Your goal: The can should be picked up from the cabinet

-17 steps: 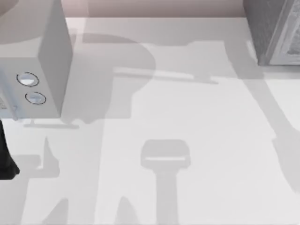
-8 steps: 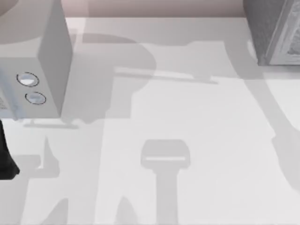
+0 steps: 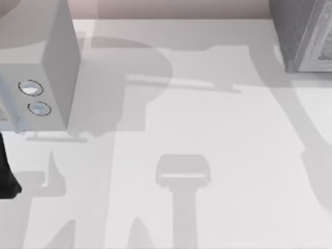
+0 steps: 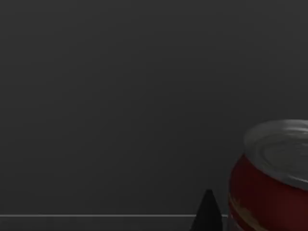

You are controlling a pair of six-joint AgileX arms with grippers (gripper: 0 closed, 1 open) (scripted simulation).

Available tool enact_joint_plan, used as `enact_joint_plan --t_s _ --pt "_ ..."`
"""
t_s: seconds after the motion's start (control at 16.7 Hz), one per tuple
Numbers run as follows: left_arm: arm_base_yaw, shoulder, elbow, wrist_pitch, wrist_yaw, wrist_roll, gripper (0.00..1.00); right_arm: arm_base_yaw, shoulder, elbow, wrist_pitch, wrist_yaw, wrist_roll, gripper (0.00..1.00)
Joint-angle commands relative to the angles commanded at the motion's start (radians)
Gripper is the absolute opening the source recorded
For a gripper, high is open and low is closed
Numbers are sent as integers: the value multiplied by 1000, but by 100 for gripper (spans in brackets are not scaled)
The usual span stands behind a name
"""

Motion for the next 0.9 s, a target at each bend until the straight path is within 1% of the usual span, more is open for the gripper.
enact_joint_plan --t_s 0.06,0.12,0.66,0.9 --pt "0 0 0 0 0 0 100 0 0 0 0 0 0 2" --pt "0 0 0 0 0 0 100 0 0 0 0 0 0 0" --pt "0 0 0 0 0 0 100 3 -3 -1 -2 1 1 0" --pt "0 0 0 0 0 0 100 58 -109 -39 -72 57 -1 0"
